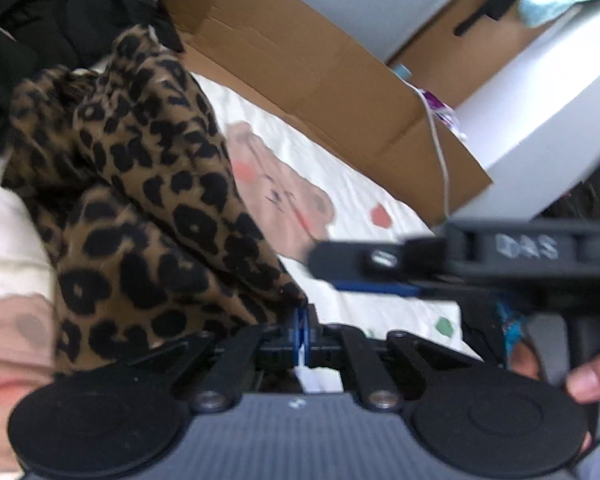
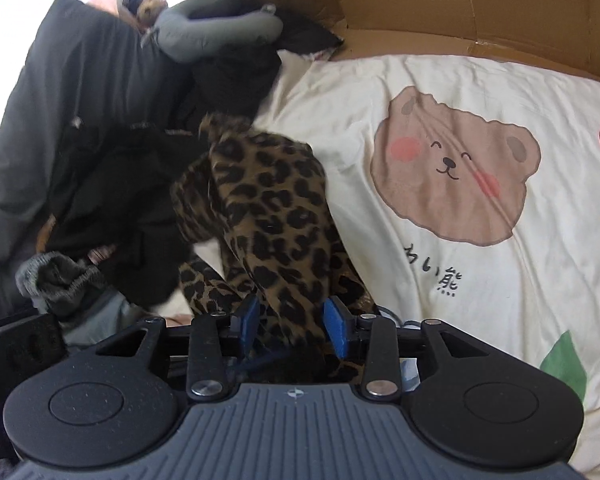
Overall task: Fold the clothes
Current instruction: 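Pull the leopard trousers out of the pile onto the open sheet with both tools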
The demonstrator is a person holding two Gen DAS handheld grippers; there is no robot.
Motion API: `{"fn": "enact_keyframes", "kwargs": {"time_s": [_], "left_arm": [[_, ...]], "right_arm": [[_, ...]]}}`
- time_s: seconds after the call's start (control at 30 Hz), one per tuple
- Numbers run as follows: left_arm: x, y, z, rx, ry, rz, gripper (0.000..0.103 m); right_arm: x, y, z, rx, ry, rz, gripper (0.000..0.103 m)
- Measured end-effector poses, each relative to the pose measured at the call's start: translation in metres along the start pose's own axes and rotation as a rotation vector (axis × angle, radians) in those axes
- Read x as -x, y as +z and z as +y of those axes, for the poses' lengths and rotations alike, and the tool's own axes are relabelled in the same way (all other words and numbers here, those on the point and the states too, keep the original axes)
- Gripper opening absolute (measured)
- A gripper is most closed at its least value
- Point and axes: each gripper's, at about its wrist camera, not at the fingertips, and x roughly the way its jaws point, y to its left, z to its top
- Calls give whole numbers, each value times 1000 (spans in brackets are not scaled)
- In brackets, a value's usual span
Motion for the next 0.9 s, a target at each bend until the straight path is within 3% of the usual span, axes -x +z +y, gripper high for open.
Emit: {"fn": "enact_keyframes", "kwargs": {"time_s": [0.23, 0.27, 0.3, 0.33, 0.4, 0.53, 0.73, 0.9], "left_arm": [[-10, -24, -12, -23, -57, 50, 2], [-10, -27, -14, -26, -64, 54, 2], [-10, -29, -16, -29, -69, 56, 2], [-10, -31, -18, -32, -72, 59, 2], [-8, -35, -20, -40, -72, 68, 2], [6, -37, -21, -42, -79, 70, 5], [44, -38, -12, -75, -62, 20, 14], [59, -40, 7, -62, 34, 12, 27]], "right_arm": [[-14, -12, -22, -15, -31, 96, 43], [-15, -13, -23, -6, -28, 106, 34], [-17, -15, -25, 2, -28, 117, 14], [-18, -17, -28, 6, -36, 129, 6], [-17, -20, -36, 10, -52, 144, 3], [-9, -24, -52, 40, -100, 170, 2], [3, -22, -79, 207, -225, 225, 1], [24, -16, -112, 222, -287, 248, 1]]}}
